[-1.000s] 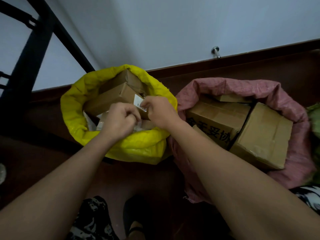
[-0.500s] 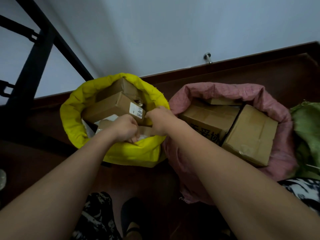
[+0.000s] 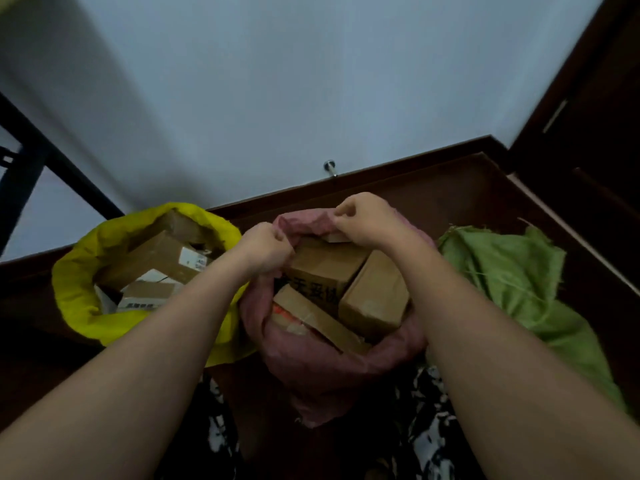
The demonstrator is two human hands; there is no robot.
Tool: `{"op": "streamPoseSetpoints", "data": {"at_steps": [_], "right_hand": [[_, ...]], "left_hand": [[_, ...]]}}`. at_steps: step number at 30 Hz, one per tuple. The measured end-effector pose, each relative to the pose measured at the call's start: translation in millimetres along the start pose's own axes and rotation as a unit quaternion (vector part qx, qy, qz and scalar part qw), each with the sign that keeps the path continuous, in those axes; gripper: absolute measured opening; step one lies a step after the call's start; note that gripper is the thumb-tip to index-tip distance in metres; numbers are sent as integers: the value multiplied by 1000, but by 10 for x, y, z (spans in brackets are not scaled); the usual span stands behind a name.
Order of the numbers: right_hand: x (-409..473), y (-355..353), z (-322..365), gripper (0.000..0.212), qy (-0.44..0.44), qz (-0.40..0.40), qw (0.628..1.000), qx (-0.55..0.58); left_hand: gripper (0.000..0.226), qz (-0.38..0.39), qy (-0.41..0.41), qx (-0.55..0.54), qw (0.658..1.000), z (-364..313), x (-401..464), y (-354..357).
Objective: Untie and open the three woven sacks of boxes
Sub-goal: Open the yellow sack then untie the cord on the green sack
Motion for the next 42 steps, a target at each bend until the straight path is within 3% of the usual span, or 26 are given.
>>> {"op": "streamPoseSetpoints", "data": {"at_steps": [3, 7, 13, 18, 22, 29, 32, 35, 38, 40, 42], "right_hand": [[-90, -477, -416, 26, 58, -67, 994, 70], [-230, -873, -1015, 25, 151, -176, 968, 91], [-577, -977, -1649, 22, 265, -202, 939, 87], [-982, -1412, -1782, 16, 279, -244, 926, 78], [-1026, -1446, -1805, 12, 318, -156, 934, 42], [-1102, -819, -2327, 15, 361, -26, 931, -38], [-1191, -619, -2487, 18, 372, 80, 920, -97], [-1286, -494, -2529, 25, 351, 138, 915, -140], [-1312, -457, -2567, 31, 327, 134, 930, -98], [-1305, -434, -2608, 30, 315, 130, 940, -29], [-1272, -418, -2663, 26, 318, 99, 940, 70]], "left_hand": [[16, 26, 13, -68, 997, -578, 70, 325], [17, -3, 77, -112, 991, -971, 118, 774], [19, 108, 117, -117, 980, -1252, 188, 1219], [18, 206, 160, -72, 963, -1391, -22, 1348], [12, 220, 192, -63, 954, -1387, -143, 1330], [5, 220, 226, -40, 948, -1503, -205, 1794], [12, 254, 230, -17, 939, -1597, -345, 2193], [37, 318, 210, 76, 922, -1576, -506, 2578], [79, 332, 168, 111, 921, -1437, -542, 2799], [79, 291, 158, 75, 941, -1393, -493, 2861], [62, 235, 143, 21, 961, -1370, -414, 2876]]}}
Point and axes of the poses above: each hand's wrist, its own x-axis towards the middle knuckle, its own y-axis out of the palm, z = x × y, the point moved 7 cm from there along x, towards the middle knuckle, and after that the axes turned 8 degrees about y, right-handed, at the moved point
